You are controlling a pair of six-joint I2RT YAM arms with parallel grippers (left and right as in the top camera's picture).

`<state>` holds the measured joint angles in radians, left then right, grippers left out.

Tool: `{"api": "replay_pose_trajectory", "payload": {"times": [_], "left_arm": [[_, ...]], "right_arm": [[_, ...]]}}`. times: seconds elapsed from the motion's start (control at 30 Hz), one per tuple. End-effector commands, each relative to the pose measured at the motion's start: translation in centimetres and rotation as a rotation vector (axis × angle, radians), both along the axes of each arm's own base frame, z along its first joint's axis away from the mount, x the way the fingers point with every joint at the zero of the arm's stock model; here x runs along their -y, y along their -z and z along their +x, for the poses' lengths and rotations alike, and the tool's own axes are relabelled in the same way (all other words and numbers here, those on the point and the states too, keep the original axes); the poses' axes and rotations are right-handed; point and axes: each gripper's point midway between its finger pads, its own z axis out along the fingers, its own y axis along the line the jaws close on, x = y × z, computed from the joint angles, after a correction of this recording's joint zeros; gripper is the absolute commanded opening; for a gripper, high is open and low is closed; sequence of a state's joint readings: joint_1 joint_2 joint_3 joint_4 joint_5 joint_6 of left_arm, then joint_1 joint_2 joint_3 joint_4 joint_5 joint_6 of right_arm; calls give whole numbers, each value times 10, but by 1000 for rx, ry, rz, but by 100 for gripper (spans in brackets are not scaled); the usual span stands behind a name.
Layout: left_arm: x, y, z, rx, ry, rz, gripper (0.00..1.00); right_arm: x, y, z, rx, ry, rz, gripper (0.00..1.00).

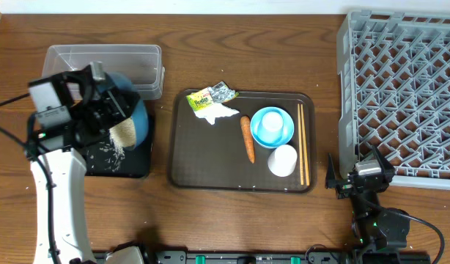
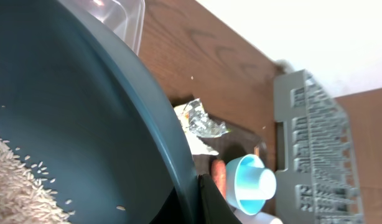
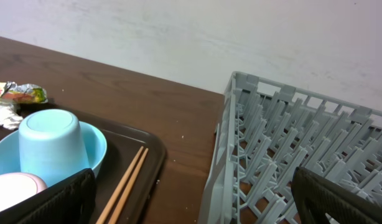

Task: Sort waste into correct bins and load items into the dishwasher rack
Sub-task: 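Tilt the blue bowl with the left gripper to pour rice onto black tray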

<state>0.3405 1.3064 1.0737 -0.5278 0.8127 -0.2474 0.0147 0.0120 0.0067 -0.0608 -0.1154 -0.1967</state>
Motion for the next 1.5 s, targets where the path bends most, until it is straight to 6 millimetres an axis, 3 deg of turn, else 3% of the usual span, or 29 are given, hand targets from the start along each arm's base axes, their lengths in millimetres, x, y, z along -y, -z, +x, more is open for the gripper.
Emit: {"api": "replay_pose_trajectory", "payload": {"times": [0.0, 0.1, 0.33, 0.63, 0.97, 1.03, 1.27, 1.47], "left_arm": [[1, -6, -8, 14, 22, -76, 6], [-3, -2, -12, 2, 16, -107, 6], [-3, -20, -18, 57, 61, -214, 6], [-35, -30, -28, 79, -16, -307, 6], [-54, -55, -42, 184, -1, -414, 6], [-61, -52, -42, 180, -29, -398, 6], [-64, -49, -44, 183, -34, -390, 6], [-57, -63, -46, 219, 20, -459, 6]], "right_arm": [[-1, 0, 0, 2, -3, -10, 99], [-1, 0, 0, 2, -3, -10, 99], [-1, 0, 0, 2, -3, -10, 99], [-1, 0, 0, 2, -3, -10, 99], [-1, 0, 0, 2, -3, -10, 99], [-1, 0, 0, 2, -3, -10, 99], [-1, 0, 0, 2, -3, -10, 99], [-1, 0, 0, 2, -3, -10, 99]]}}
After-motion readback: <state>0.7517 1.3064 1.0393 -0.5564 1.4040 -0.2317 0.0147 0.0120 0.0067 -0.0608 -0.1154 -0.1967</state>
